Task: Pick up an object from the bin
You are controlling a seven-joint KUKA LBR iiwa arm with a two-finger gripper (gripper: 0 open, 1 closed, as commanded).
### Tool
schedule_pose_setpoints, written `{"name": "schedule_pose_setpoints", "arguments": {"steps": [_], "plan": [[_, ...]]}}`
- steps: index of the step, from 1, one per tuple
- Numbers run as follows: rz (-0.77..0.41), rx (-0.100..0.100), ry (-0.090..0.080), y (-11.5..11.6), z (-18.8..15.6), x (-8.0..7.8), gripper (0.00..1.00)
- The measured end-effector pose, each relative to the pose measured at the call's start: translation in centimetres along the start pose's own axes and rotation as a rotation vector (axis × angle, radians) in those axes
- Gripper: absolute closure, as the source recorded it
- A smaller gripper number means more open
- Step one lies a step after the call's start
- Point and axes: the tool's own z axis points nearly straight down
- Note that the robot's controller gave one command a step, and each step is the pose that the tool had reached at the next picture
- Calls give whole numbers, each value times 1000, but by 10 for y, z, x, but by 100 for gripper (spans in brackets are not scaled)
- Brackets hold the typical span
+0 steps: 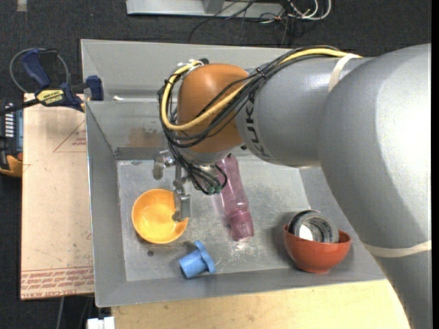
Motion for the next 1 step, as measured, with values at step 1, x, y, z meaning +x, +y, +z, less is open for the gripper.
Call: {"name": "schedule_pose_setpoints", "arguments": {"steps": [1], "plan": [[39, 1, -12, 11, 21, 6, 0]]}}
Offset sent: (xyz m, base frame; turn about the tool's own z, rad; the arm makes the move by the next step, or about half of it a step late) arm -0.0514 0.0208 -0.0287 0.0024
